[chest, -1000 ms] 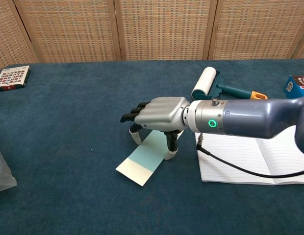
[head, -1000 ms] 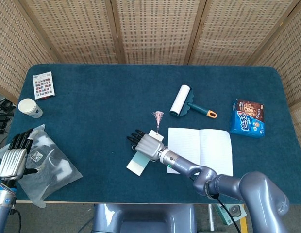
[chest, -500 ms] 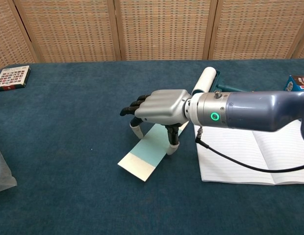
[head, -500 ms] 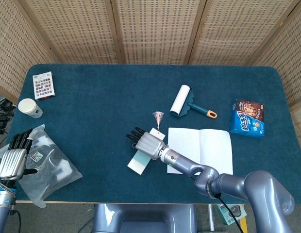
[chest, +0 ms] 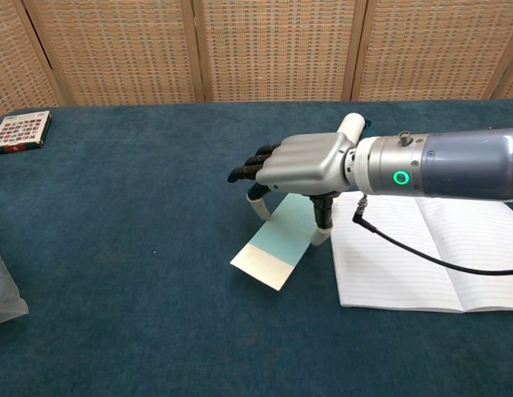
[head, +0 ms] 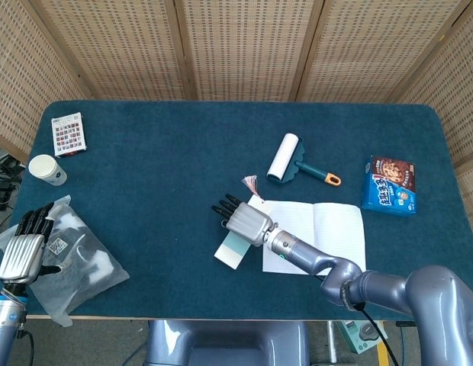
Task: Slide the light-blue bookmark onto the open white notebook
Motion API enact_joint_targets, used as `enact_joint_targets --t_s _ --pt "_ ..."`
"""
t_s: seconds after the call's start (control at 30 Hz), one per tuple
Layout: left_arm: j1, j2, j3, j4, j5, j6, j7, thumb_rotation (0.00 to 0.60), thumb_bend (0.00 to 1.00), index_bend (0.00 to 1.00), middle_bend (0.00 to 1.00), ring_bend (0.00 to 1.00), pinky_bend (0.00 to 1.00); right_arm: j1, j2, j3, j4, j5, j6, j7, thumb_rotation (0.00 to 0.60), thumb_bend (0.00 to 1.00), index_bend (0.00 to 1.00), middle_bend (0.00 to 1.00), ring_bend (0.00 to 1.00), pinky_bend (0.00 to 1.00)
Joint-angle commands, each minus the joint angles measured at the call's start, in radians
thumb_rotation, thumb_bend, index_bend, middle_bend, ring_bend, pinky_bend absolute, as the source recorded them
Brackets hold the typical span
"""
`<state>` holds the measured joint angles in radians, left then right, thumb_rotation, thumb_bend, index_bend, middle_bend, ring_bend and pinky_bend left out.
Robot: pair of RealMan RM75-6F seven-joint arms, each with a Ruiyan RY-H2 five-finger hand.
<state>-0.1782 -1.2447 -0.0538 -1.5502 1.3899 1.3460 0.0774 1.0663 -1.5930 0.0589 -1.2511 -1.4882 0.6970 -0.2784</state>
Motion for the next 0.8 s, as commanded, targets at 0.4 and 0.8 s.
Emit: enact_joint_targets --t_s 0.4,0.8 --pt "0.002 -0.004 0.009 -0.008 0.016 0.010 0.023 0.600 0.12 0.00 0.00 0.00 0.00 -0.067 0.095 -0.082 -0.051 -0.050 0.046 0.017 0.600 0.20 0.56 0.06 0.00 0.07" --pt "0.003 -0.017 0.016 -0.013 0.027 0.016 0.062 0.600 0.12 0.00 0.00 0.00 0.00 -0.086 0.159 -0.181 -0.035 -0.241 0.145 0.157 0.600 0.20 0.56 0.06 0.00 0.07"
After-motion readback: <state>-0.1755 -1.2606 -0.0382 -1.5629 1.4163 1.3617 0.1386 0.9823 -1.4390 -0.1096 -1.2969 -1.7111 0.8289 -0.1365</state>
